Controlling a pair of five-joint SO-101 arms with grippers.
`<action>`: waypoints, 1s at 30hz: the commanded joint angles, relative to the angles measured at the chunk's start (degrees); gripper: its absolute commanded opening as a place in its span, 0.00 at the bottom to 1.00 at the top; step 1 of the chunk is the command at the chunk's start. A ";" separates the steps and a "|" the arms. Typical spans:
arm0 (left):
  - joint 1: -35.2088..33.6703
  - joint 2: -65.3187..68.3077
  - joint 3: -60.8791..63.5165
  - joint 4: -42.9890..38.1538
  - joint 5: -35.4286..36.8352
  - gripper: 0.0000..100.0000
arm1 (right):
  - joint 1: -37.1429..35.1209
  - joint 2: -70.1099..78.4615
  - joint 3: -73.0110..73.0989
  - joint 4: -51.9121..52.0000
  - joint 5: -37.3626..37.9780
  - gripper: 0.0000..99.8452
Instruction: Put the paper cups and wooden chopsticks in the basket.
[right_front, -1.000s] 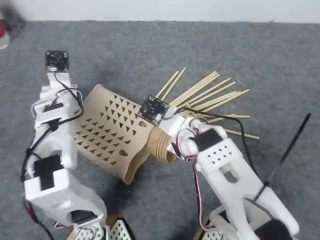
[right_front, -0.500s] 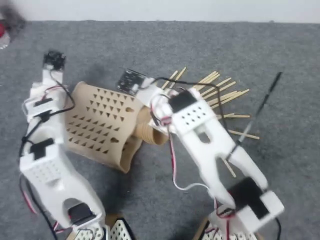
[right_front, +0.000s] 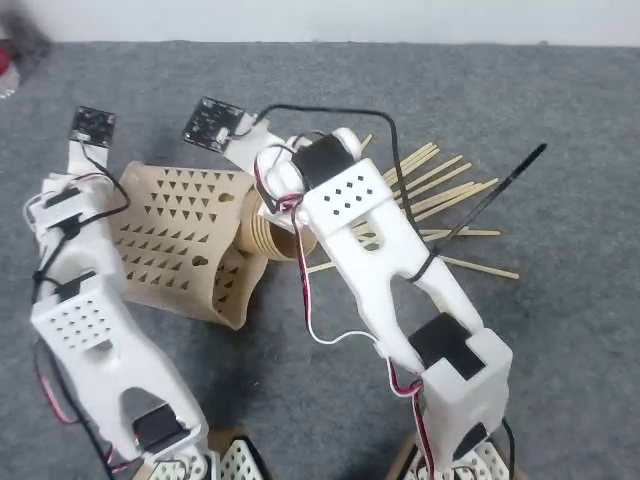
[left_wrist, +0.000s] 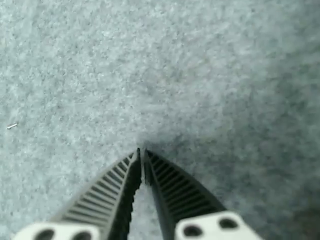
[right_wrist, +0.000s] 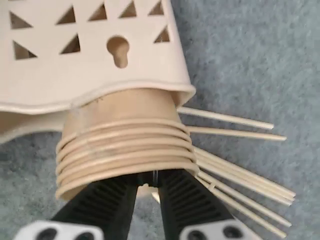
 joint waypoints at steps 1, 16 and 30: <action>2.11 -0.53 -0.48 1.49 -0.70 0.01 | -5.32 -0.31 -8.00 0.48 -0.44 0.01; 16.79 -12.22 0.48 10.81 4.04 0.01 | -6.64 1.80 -19.78 6.20 2.46 0.01; -2.90 -15.12 0.13 -0.70 6.33 0.01 | -5.14 3.74 -27.87 7.25 2.37 0.01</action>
